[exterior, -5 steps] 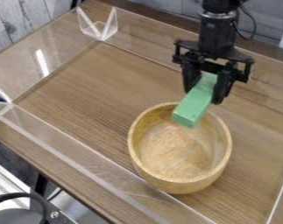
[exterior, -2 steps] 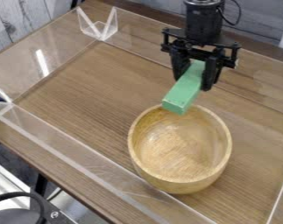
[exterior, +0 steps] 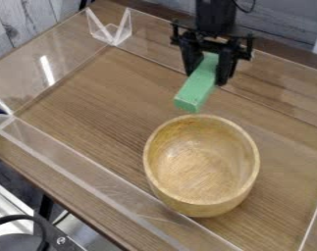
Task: Remove the green block from inside the brown bowl and put it on the table
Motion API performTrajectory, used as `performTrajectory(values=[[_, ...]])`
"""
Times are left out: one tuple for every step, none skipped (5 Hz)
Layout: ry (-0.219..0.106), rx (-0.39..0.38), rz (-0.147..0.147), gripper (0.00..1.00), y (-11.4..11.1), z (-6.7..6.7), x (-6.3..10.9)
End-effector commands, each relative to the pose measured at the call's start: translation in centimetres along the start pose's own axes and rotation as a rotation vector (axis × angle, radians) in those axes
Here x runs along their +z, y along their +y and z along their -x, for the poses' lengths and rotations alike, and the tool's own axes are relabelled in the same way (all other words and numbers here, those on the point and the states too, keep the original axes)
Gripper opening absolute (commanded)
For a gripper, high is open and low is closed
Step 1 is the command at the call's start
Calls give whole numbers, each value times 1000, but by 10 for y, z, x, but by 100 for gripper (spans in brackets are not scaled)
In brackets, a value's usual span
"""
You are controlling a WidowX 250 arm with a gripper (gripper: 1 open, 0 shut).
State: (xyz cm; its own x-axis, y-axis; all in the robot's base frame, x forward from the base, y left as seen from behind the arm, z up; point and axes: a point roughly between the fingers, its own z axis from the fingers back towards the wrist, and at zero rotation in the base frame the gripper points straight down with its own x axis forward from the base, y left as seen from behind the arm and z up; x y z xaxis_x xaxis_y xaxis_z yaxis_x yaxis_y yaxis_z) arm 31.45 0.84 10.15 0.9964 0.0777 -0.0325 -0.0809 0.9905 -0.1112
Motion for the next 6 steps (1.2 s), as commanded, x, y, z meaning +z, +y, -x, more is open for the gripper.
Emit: performTrajectory(values=[[-94,-7,-5,0,10,-13,25],[-97,2,-14,0,21,-20,17],[-93,5,-25,0,29,-26,4],[-123,-4,-16,0,27,-30,12],[-136,-6,-16,0,29,-37,7],[-142,-6,-19,0,33,-45,-2]])
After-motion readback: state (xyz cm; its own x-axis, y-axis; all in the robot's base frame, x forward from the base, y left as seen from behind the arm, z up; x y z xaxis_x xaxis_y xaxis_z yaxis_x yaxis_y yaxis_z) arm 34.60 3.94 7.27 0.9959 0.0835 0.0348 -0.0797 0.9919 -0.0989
